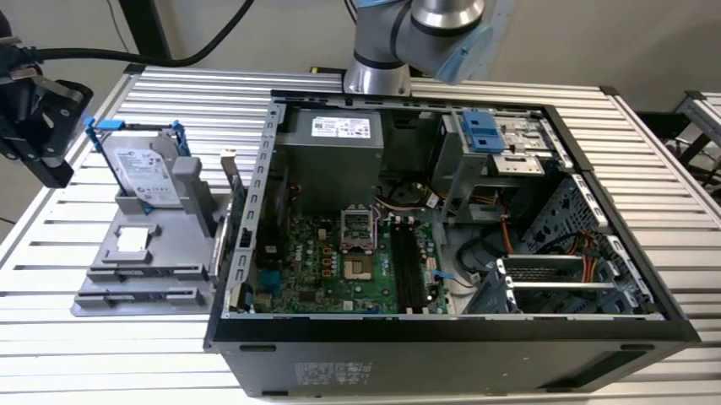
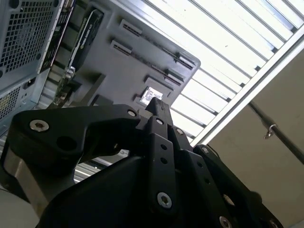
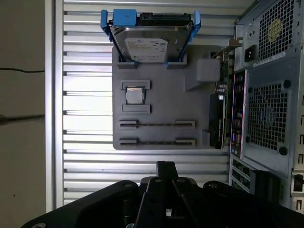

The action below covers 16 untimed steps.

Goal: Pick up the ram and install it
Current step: 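Reach for the ram, then pick up the ram and move it above insertion slot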

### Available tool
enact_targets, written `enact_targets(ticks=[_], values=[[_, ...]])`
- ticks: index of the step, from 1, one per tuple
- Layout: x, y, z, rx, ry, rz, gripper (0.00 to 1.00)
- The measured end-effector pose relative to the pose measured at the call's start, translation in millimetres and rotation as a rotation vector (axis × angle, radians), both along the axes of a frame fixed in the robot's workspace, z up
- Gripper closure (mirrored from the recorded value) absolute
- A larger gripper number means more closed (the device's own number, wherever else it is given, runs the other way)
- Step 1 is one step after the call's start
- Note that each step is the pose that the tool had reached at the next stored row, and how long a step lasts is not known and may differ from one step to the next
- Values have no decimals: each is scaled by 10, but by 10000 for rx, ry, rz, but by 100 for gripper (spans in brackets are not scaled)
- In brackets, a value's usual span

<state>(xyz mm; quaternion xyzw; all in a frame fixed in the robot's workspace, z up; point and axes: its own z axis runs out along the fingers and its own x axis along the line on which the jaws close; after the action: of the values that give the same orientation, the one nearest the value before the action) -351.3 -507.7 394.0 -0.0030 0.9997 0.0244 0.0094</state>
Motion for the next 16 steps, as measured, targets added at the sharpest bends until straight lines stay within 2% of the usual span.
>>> enact_targets(ticks=[3, 14, 16], values=[[0, 0, 0, 0, 0, 84, 100], [0, 0, 0, 0, 0, 1394, 100], [0, 0, 0, 0, 0, 1447, 100]])
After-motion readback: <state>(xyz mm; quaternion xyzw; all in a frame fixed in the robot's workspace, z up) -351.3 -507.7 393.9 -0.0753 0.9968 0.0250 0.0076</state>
